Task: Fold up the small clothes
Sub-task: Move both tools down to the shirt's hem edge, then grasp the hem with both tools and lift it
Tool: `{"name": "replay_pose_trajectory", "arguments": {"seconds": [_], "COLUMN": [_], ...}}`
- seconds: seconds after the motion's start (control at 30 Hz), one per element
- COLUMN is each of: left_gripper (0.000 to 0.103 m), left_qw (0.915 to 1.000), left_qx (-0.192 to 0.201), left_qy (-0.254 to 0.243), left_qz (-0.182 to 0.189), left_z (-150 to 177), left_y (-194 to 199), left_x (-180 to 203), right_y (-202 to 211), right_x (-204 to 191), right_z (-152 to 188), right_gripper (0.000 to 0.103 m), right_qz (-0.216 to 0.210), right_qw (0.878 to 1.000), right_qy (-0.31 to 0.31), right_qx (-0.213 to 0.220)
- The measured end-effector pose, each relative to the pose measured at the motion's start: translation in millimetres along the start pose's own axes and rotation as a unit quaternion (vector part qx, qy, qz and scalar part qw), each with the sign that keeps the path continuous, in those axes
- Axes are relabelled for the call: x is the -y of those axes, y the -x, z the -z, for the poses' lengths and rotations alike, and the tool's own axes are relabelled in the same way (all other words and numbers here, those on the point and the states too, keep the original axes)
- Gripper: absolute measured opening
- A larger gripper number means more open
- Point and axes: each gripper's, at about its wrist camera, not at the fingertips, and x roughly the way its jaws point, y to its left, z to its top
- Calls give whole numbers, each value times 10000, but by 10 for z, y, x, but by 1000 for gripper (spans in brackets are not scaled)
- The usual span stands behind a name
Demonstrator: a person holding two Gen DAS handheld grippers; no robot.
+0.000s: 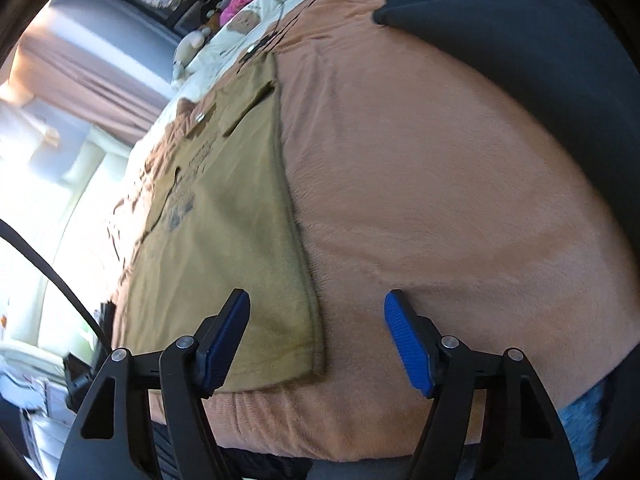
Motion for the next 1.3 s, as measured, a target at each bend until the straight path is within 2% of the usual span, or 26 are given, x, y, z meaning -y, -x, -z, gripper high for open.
{"name": "replay_pose_trajectory", "arguments": {"seconds": [0.2,0.47,0.77,0.87,0.97,1.13,1.2,1.27,1.3], "left_gripper": [28,27,27,27,27,27,27,24,21], "left_qw": [9999,9998,9997,9994,9992,9983,9982,9980,9980], "left_qx": [-24,16,69,88,125,223,226,229,226], "left_qy": [95,175,246,309,375,543,552,585,584], "left_qz": [-56,-51,-41,-84,-76,-39,-28,9,-3], "left_z": [-22,30,37,34,21,-39,-60,-75,-78], "left_y": [-102,-51,-82,-88,-88,-113,-139,-149,-145], "left_x": [9,-35,-42,-46,-47,-74,-68,-77,-79], "right_y": [110,12,-101,-155,-245,-343,-387,-435,-461], "right_x": [173,298,366,344,330,259,222,176,184], "right_z": [115,177,194,172,111,41,21,44,49], "right_gripper": [69,69,67,54,46,45,38,19,15], "right_qz": [-254,-897,-1102,-1019,-971,-957,-886,-853,-796], "right_qw": [9995,9948,9921,9929,9934,9935,9943,9941,9943], "right_qy": [-182,-406,-485,-489,-512,-561,-542,-595,-637], "right_qx": [22,-249,-338,-359,-330,-247,-254,-297,-326]}}
